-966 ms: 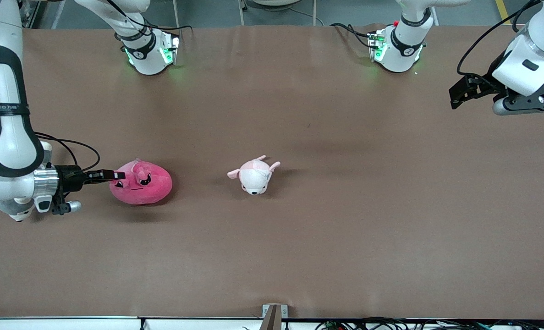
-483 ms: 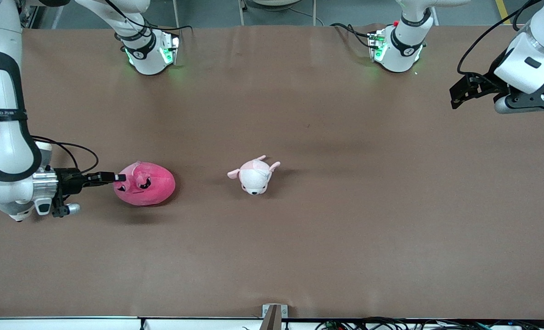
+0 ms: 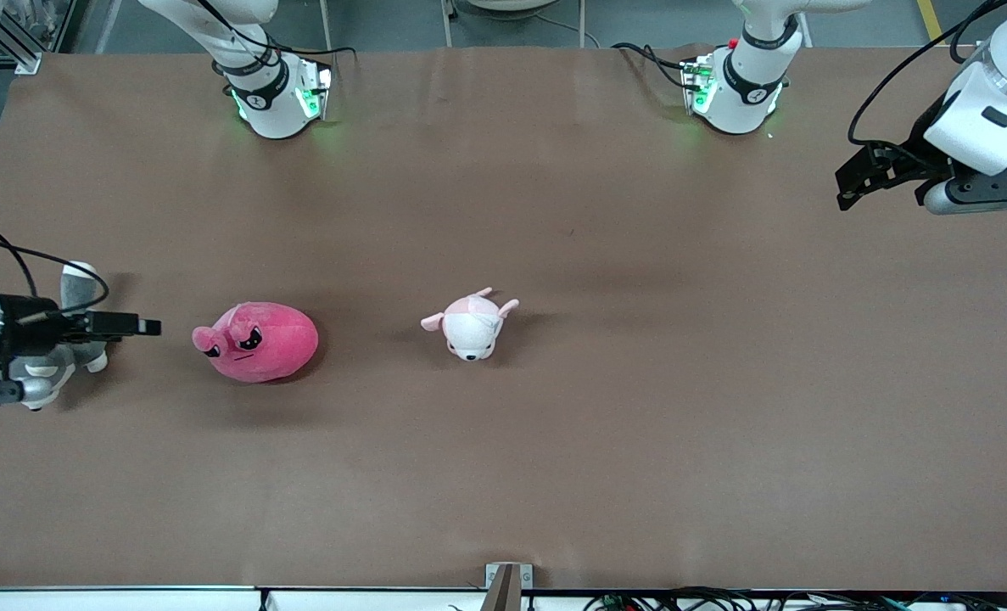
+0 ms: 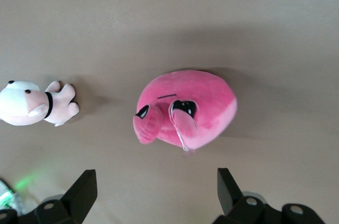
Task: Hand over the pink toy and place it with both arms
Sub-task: 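Open the right gripper and draw it back from the plush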
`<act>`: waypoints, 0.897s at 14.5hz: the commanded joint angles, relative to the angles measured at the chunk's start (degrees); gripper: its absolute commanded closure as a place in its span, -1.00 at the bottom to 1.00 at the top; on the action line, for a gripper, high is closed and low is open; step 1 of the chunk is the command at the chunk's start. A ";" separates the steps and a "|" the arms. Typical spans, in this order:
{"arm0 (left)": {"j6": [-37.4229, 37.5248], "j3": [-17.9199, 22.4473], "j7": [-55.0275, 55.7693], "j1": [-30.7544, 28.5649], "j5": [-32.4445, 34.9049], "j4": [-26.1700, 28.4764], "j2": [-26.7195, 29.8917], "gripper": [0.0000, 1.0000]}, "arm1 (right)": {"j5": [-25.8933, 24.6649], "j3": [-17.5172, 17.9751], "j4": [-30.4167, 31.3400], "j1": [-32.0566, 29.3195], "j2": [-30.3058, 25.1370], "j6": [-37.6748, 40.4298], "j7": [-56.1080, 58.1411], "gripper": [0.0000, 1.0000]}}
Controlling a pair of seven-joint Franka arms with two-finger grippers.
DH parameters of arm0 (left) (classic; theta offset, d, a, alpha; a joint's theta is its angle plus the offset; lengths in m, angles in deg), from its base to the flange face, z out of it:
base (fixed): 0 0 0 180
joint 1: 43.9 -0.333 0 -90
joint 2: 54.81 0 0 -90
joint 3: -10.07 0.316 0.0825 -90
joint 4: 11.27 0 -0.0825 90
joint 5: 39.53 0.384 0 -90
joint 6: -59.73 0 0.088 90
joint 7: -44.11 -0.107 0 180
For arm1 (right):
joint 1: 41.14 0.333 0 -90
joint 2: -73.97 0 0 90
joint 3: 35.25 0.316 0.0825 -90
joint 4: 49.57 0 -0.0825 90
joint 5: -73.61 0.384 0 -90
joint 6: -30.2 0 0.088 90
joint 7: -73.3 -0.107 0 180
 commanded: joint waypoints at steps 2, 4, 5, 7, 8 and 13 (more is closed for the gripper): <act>-0.49 0.15 -1.20 0.04 -0.75 0.33 0.58 -1.00 | -12.86 0.34 -0.28 3.91 -6.05 -0.27 -4.49 -1.00; -0.31 0.24 -1.29 -0.04 -0.75 -0.37 0.67 -1.00 | -17.72 0.34 -1.34 5.59 -7.90 -0.27 -7.82 -1.00; -0.31 0.24 -1.29 -0.04 -0.67 -0.37 0.67 -1.00 | -18.43 0.34 -1.69 6.03 -8.95 -0.27 -8.97 -1.00; -0.31 0.15 -1.20 -0.04 -0.75 -0.63 0.67 -1.00 | -19.40 0.42 -1.52 6.13 -12.11 -0.36 -9.16 -1.00; -0.31 0.15 -1.20 -0.04 -0.75 -0.64 0.58 -1.00 | -20.10 0.42 -1.26 6.04 -13.60 -0.53 -9.16 -1.00; -0.22 0.15 -1.29 0.13 -0.75 -0.28 0.23 -1.00 | -21.17 0.16 7.75 5.51 -20.89 -4.90 -9.16 -1.00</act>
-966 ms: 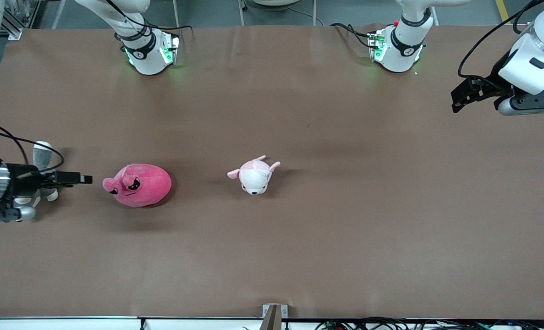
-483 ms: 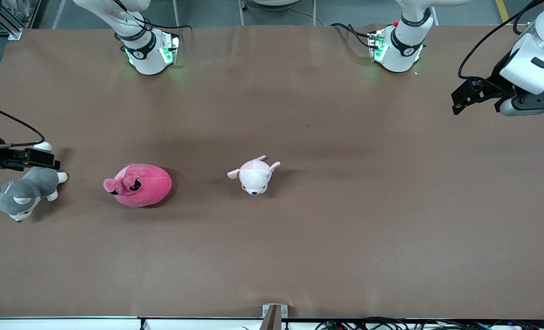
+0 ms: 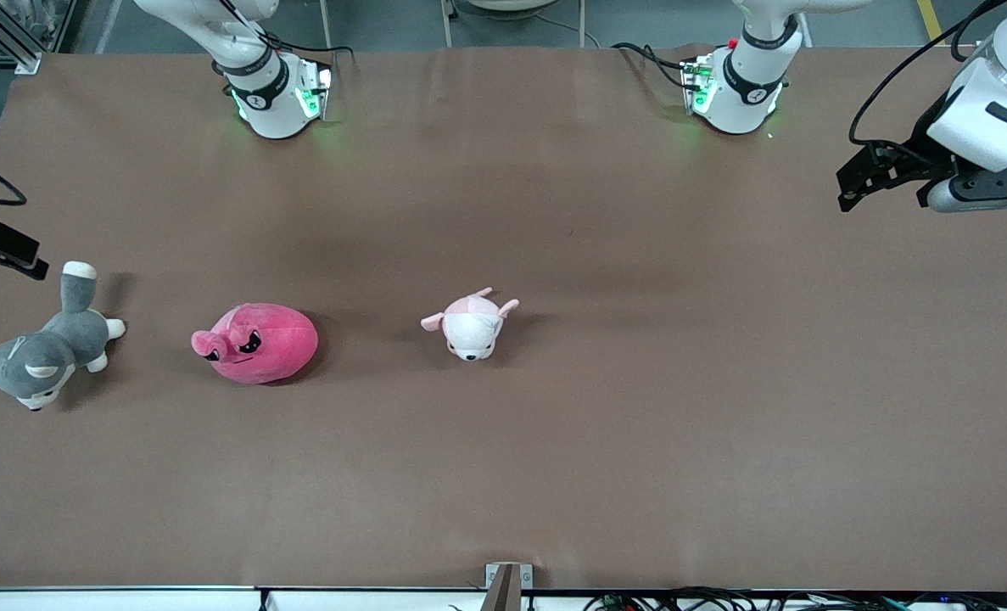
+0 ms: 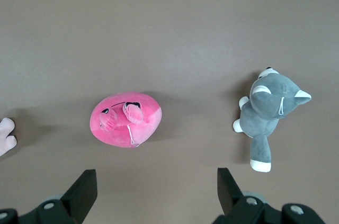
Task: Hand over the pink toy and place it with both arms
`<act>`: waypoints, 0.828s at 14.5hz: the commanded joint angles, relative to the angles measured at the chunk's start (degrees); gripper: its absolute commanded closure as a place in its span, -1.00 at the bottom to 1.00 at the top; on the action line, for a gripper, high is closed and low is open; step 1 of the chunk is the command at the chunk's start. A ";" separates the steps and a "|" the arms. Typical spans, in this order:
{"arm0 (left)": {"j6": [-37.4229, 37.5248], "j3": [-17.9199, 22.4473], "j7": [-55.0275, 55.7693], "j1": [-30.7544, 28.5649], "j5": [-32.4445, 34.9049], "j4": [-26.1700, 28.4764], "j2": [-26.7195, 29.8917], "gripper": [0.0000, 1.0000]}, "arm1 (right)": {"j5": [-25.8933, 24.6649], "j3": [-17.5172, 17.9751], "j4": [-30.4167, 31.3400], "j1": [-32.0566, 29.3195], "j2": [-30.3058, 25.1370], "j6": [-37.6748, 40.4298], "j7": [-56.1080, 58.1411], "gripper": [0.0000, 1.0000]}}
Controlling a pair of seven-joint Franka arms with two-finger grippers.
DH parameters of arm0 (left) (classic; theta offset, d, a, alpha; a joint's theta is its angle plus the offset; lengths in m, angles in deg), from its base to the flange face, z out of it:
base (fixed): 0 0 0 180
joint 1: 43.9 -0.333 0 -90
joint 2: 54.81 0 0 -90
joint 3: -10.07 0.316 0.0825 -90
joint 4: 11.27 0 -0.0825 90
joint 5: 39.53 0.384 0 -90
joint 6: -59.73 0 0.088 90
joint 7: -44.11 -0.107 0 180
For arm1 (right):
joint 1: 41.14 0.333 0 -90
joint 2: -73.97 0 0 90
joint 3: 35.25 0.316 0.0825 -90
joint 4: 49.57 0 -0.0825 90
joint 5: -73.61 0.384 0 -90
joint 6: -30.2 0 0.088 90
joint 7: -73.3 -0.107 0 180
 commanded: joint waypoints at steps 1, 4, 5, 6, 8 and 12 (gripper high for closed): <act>-0.10 0.17 -1.25 0.00 -0.74 0.23 0.22 -1.00 | -1.40 0.41 13.26 -0.31 -8.37 -6.84 -1.09 -1.00; -0.19 -0.18 -1.17 0.27 -0.74 -0.03 0.30 -1.00 | -1.05 0.41 17.61 -0.31 -11.13 -8.45 -1.18 -1.00; -0.10 -0.27 -1.16 0.27 -0.74 -0.20 0.31 -1.00 | -0.87 0.41 18.22 -0.31 -11.56 -8.54 -1.01 -1.00; -0.19 -0.27 -1.25 0.09 -0.74 -0.20 0.31 -1.00 | -0.79 0.50 19.01 -0.22 -12.00 -8.71 -0.92 -1.00; -0.19 0.08 -1.25 -0.17 -0.83 -0.12 0.31 -1.00 | -0.70 0.50 19.89 -0.05 -12.36 -8.80 -0.92 -1.00; -0.19 0.17 -1.25 -0.43 -1.97 -1.08 0.04 -1.00 | -0.70 0.41 23.76 -0.22 -15.08 -9.15 -0.57 -1.00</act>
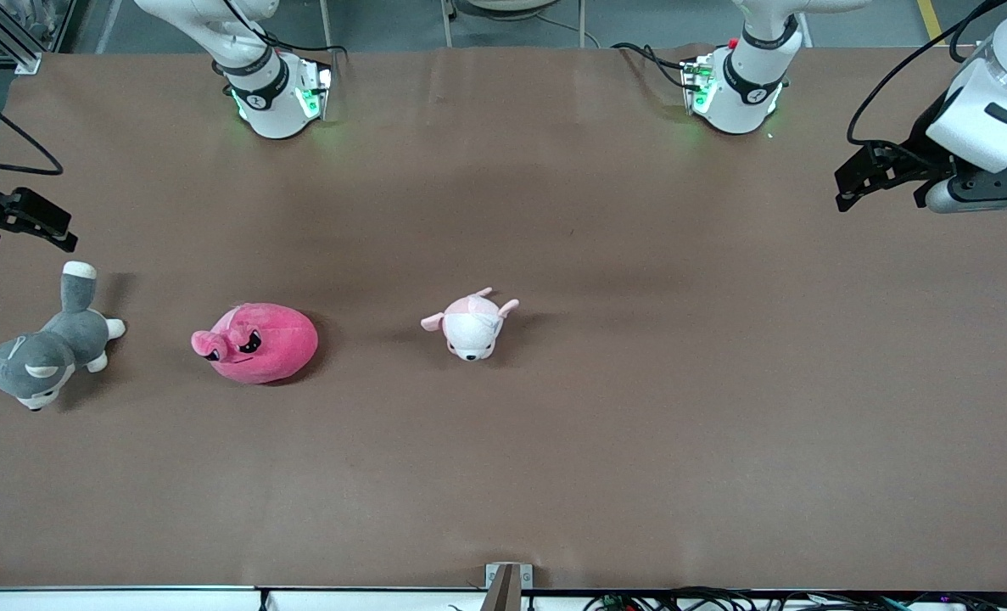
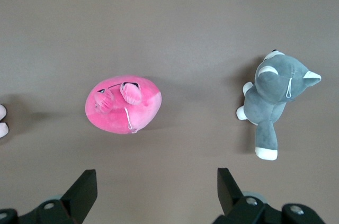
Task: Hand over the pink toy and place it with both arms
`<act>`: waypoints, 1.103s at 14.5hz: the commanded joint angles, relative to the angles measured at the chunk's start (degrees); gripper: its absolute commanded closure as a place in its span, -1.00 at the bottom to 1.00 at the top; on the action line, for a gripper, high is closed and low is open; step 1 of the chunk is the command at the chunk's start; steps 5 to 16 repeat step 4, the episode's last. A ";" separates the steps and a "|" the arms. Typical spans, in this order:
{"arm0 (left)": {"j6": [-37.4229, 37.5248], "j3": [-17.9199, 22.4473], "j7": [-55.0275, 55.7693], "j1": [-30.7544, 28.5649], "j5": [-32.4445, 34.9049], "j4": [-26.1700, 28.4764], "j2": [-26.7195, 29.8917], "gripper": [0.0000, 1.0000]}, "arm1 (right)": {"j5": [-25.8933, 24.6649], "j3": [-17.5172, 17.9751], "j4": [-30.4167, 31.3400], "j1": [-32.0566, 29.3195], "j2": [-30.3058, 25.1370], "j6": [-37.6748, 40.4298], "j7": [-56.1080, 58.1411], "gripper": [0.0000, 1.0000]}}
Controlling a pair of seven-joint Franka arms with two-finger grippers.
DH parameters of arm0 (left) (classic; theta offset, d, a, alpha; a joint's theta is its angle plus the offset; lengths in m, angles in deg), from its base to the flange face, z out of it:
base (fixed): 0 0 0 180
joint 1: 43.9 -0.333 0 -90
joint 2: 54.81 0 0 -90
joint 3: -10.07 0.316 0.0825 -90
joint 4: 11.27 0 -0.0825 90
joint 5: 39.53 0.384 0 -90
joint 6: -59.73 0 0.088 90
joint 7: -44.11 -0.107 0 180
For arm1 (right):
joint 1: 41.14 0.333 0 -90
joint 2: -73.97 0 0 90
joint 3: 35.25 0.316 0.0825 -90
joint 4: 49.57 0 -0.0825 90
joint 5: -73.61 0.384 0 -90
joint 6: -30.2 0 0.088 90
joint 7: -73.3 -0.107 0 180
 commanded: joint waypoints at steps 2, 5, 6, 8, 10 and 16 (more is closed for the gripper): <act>-0.10 0.22 -2.07 -0.40 -0.86 -1.21 -0.26 -1.00 | -0.65 0.28 4.77 -0.25 -3.97 -1.56 -0.58 -1.00; -0.10 0.22 -3.04 -0.40 -0.69 -1.38 -0.61 -1.00 | -0.65 0.28 4.68 -0.25 -4.05 -1.56 -0.58 -1.00; -0.10 0.22 -3.04 -0.40 -0.69 -1.38 -0.61 -1.00 | -0.65 0.28 4.68 -0.25 -4.05 -1.56 -0.58 -1.00; -0.10 0.22 -3.04 -0.40 -0.69 -1.38 -0.61 -1.00 | -0.65 0.28 4.68 -0.25 -4.05 -1.56 -0.58 -1.00; -0.10 0.22 -3.04 -0.40 -0.69 -1.38 -0.61 -1.00 | -0.65 0.28 4.68 -0.25 -4.05 -1.56 -0.58 -1.00; -0.10 0.22 -3.04 -0.40 -0.69 -1.38 -0.61 -1.00 | -0.65 0.28 4.68 -0.25 -4.05 -1.56 -0.58 -1.00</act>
